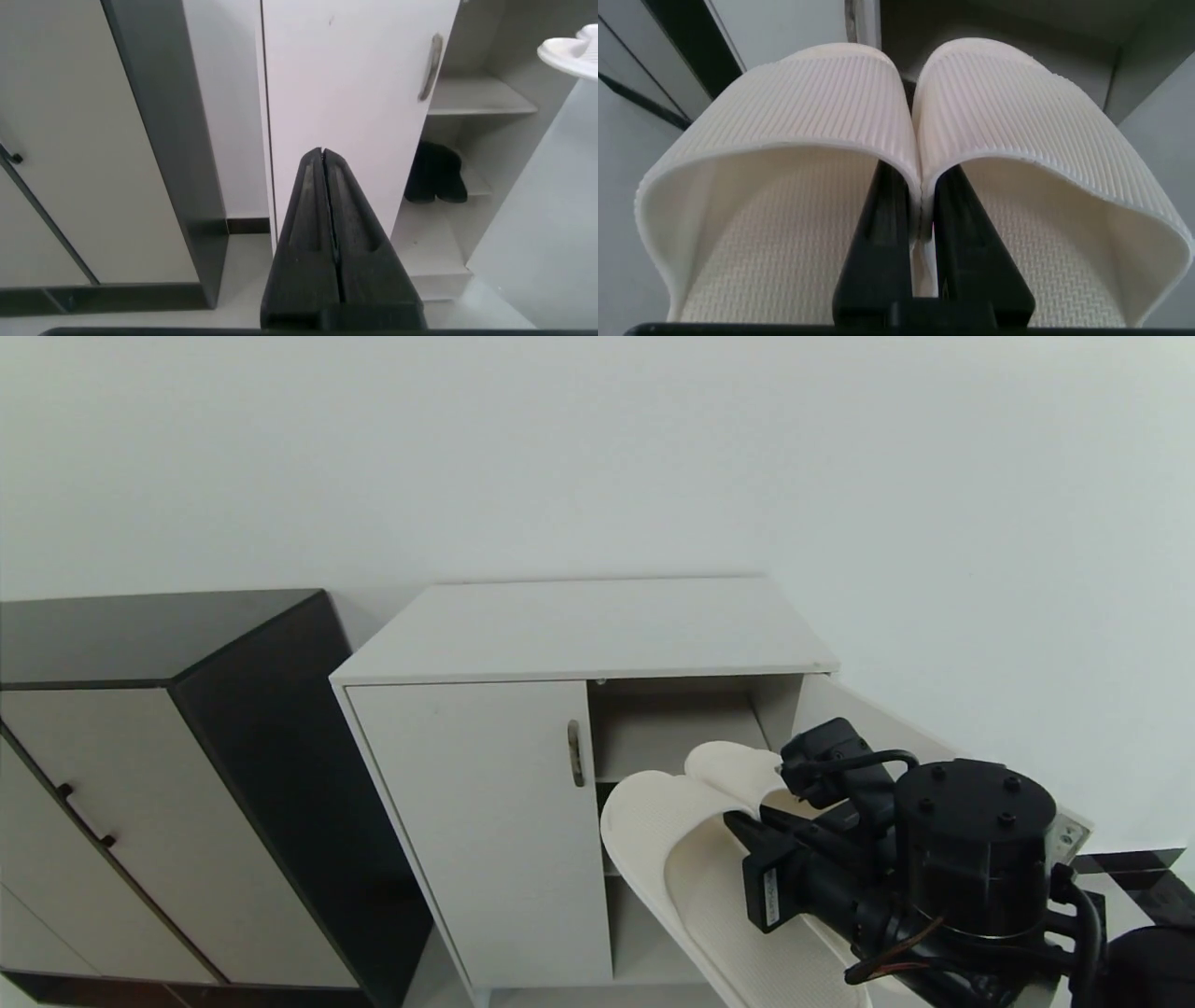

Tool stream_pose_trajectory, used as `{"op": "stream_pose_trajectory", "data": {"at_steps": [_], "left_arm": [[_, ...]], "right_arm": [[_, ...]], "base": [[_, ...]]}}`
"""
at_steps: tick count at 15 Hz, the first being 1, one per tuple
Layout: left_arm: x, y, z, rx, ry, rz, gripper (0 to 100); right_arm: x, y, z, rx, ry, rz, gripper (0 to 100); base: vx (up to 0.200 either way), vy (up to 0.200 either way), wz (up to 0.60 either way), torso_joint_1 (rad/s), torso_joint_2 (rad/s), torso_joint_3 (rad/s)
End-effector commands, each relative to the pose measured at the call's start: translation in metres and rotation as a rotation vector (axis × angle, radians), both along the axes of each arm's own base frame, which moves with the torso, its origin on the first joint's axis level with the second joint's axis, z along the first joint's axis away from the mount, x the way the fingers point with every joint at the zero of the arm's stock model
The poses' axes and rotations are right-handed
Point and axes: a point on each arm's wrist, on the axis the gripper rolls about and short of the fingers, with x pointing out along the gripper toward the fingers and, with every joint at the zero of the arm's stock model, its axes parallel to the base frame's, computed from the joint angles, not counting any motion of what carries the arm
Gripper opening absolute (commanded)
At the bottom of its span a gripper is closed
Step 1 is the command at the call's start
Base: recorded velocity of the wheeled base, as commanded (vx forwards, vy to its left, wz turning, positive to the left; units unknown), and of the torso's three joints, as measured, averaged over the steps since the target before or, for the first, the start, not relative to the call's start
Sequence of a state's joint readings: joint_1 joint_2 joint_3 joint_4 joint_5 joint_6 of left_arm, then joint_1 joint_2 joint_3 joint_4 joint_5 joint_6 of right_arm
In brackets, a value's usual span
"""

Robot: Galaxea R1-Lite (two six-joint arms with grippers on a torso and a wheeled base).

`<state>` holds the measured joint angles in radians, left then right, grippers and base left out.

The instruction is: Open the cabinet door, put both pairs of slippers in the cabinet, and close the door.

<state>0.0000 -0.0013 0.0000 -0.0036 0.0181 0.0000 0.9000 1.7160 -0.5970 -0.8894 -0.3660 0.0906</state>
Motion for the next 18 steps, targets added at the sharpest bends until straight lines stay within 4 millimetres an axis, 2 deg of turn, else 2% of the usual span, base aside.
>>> {"op": "stream_pose_trajectory", "data": {"at_steps": [1, 9, 18], "left_arm": [[0.0001, 0.0000, 0.0001, 0.000, 0.000, 0.000, 0], [0.0001, 0.0000, 0.0001, 0.000, 0.000, 0.000, 0], [0.0001, 0.0000, 0.0000, 0.000, 0.002, 0.000, 0]], "right_arm": [[0.0006, 0.0011, -0.0031, -0.008, 0.006, 0.001, 0], [0.0009, 0.0014, -0.0039, -0.010, 0.008, 0.001, 0], [0.0008, 0.0012, -0.0035, -0.009, 0.007, 0.001, 0]], "base": [[0.000, 0.000, 0.00, -0.207, 0.52, 0.334], [0.000, 0.000, 0.00, -0.179, 0.49, 0.314], [0.000, 0.000, 0.00, -0.106, 0.46, 0.344]]}}
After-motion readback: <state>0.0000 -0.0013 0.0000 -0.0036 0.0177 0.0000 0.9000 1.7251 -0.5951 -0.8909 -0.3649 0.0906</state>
